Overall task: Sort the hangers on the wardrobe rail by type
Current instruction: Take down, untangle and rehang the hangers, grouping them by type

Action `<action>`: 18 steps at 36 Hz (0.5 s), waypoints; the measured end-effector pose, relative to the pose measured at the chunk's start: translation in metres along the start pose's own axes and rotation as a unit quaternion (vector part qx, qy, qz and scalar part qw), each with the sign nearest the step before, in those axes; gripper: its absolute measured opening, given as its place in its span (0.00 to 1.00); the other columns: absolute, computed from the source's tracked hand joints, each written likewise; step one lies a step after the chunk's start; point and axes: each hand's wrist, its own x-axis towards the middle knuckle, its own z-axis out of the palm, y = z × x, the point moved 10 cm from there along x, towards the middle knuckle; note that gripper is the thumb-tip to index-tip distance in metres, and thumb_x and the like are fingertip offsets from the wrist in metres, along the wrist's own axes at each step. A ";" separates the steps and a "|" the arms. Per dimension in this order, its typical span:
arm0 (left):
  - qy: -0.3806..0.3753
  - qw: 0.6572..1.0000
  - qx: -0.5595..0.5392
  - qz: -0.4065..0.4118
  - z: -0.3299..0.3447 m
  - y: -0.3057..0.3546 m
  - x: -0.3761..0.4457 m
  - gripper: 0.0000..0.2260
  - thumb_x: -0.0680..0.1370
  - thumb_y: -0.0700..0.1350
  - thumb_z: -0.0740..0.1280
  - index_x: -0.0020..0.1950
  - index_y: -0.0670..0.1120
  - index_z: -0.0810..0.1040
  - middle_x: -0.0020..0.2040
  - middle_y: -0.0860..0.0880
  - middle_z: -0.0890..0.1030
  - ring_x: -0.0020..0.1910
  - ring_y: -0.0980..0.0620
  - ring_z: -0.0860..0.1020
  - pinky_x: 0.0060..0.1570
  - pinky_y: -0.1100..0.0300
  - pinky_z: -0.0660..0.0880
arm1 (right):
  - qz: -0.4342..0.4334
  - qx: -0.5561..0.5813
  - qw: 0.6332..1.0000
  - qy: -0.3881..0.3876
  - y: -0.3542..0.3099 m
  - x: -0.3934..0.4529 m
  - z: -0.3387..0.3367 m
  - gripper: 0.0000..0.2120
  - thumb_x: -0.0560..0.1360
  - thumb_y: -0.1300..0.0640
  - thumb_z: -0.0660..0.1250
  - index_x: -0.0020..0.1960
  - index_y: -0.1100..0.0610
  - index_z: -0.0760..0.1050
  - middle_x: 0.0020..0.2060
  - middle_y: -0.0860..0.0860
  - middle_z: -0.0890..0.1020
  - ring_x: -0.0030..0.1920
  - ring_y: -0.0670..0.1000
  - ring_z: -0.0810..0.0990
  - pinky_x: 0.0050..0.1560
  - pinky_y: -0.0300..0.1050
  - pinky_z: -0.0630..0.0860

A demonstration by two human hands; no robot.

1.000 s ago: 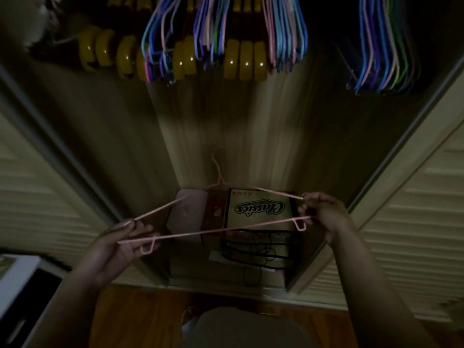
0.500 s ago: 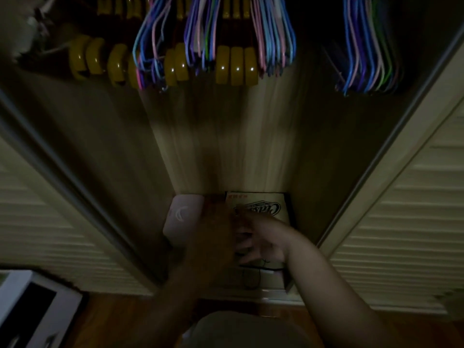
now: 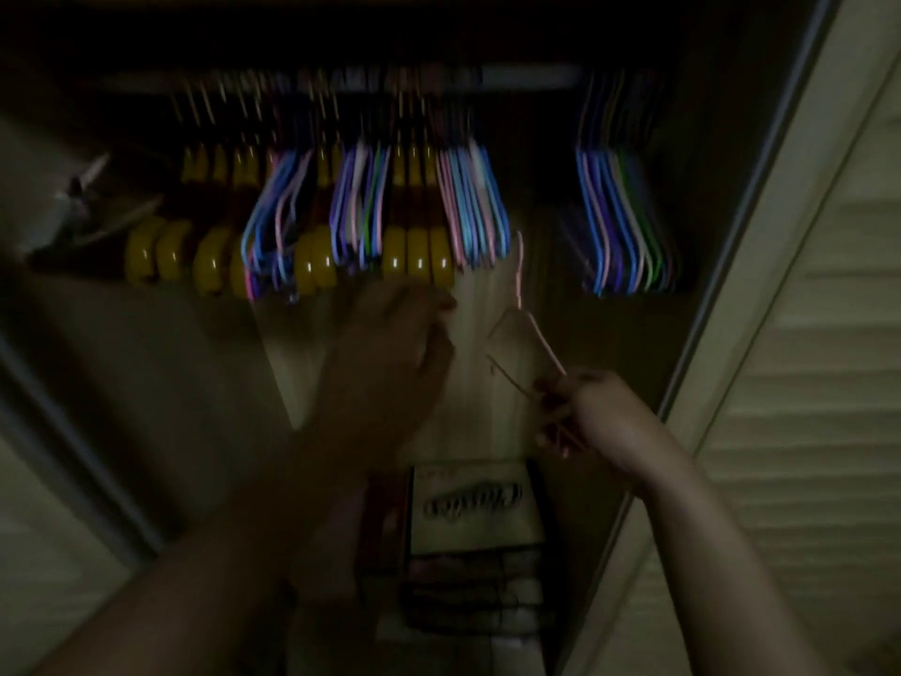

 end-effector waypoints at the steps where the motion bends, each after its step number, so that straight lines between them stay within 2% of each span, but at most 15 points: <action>1: 0.049 0.998 0.017 0.023 -0.027 0.006 0.026 0.14 0.78 0.45 0.59 0.58 0.42 0.78 0.57 0.42 0.78 0.58 0.46 0.75 0.56 0.58 0.68 | -0.025 -0.010 1.000 0.015 -0.017 -0.001 -0.008 0.09 0.82 0.58 0.61 0.50 0.62 0.77 0.41 0.59 0.78 0.32 0.58 0.79 0.34 0.47 0.72; 3: 0.124 0.989 0.073 0.041 -0.075 0.007 0.070 0.14 0.78 0.43 0.62 0.61 0.41 0.77 0.60 0.41 0.76 0.61 0.44 0.72 0.59 0.56 0.67 | -0.067 -0.032 0.996 0.048 -0.046 -0.005 -0.022 0.10 0.83 0.57 0.60 0.47 0.60 0.77 0.40 0.59 0.78 0.30 0.58 0.79 0.35 0.50 0.74; 6: 0.175 0.968 0.171 0.058 -0.119 0.008 0.122 0.23 0.75 0.45 0.65 0.71 0.43 0.71 0.70 0.38 0.68 0.71 0.40 0.65 0.70 0.44 0.65 | -0.109 -0.068 0.988 0.085 -0.080 -0.010 -0.037 0.11 0.82 0.56 0.60 0.49 0.59 0.79 0.42 0.59 0.82 0.38 0.61 0.84 0.45 0.59 0.80; 8: 0.175 0.957 0.228 0.048 -0.131 0.002 0.153 0.30 0.74 0.45 0.66 0.76 0.44 0.65 0.74 0.36 0.62 0.75 0.36 0.60 0.74 0.38 0.58 | -0.129 -0.079 0.984 0.100 -0.096 -0.010 -0.041 0.12 0.83 0.54 0.60 0.49 0.56 0.80 0.42 0.57 0.83 0.39 0.57 0.84 0.46 0.56 0.80; 9: 0.175 0.951 0.252 0.034 -0.137 -0.004 0.165 0.33 0.72 0.46 0.66 0.77 0.45 0.63 0.75 0.35 0.61 0.75 0.35 0.59 0.74 0.38 0.56 | -0.137 -0.086 0.981 0.103 -0.102 -0.011 -0.039 0.12 0.83 0.53 0.60 0.49 0.55 0.80 0.43 0.55 0.83 0.40 0.54 0.84 0.42 0.51 0.80; 11: 0.163 0.945 0.283 0.008 -0.140 -0.020 0.184 0.37 0.70 0.46 0.67 0.78 0.45 0.61 0.74 0.33 0.62 0.74 0.34 0.61 0.75 0.37 0.54 | -0.155 -0.097 0.977 0.110 -0.115 -0.012 -0.036 0.11 0.83 0.52 0.59 0.47 0.51 0.79 0.43 0.52 0.83 0.42 0.48 0.82 0.38 0.42 0.73; 13: 0.150 0.939 0.309 0.008 -0.140 -0.030 0.196 0.37 0.68 0.45 0.69 0.77 0.43 0.63 0.69 0.33 0.68 0.69 0.35 0.65 0.73 0.37 0.57 | -0.170 -0.097 0.973 0.120 -0.127 -0.013 -0.035 0.11 0.83 0.52 0.59 0.44 0.48 0.76 0.42 0.47 0.80 0.42 0.43 0.78 0.36 0.37 0.69; 18: 0.164 0.931 0.325 0.005 -0.139 -0.033 0.198 0.32 0.67 0.47 0.65 0.71 0.42 0.69 0.58 0.35 0.74 0.60 0.36 0.70 0.67 0.40 0.64 | -0.185 -0.129 0.966 0.130 -0.148 -0.003 -0.033 0.11 0.84 0.52 0.57 0.48 0.49 0.76 0.43 0.48 0.80 0.43 0.44 0.78 0.38 0.38 0.69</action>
